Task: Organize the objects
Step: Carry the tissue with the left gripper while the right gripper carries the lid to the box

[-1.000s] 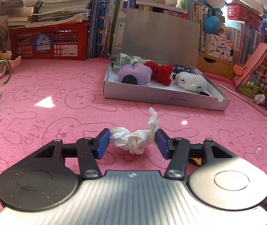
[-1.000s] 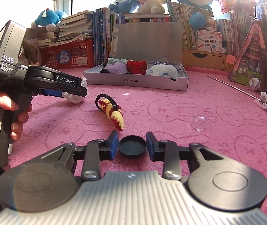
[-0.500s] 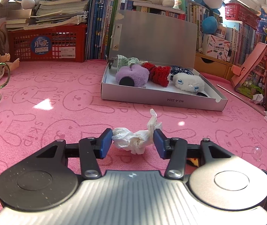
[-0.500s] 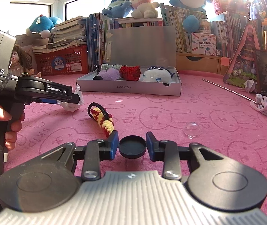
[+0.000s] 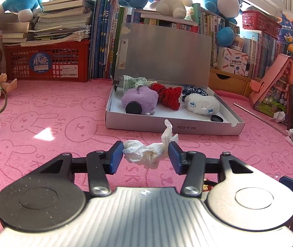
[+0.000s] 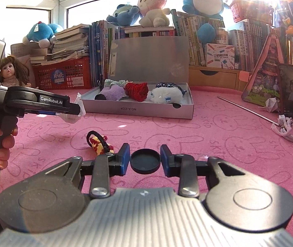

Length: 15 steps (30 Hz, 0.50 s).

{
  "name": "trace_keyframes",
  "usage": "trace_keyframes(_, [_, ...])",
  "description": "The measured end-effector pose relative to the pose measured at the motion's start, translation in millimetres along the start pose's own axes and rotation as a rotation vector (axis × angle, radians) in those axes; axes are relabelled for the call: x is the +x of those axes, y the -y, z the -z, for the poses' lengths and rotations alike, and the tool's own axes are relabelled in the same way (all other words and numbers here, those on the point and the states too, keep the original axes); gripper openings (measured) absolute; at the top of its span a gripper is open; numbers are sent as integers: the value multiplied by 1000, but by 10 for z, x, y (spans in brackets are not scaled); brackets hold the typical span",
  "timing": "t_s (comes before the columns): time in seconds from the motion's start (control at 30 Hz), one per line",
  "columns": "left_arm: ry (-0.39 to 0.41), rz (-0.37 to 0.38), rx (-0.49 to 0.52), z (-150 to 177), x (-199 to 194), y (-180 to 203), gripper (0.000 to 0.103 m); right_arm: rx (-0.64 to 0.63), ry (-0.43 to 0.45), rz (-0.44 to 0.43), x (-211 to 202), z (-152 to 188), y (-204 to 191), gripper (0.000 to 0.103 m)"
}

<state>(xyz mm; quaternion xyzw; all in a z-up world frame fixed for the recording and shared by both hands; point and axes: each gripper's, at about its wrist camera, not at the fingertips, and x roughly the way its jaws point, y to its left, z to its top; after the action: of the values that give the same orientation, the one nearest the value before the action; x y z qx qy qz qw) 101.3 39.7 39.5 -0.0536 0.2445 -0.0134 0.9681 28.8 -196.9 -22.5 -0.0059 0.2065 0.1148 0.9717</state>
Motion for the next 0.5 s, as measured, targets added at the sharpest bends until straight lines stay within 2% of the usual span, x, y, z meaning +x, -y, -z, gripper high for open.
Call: trace_keyframes(0.5, [43, 11, 46, -358, 206, 92, 55, 61, 28, 31, 426, -641, 298, 37])
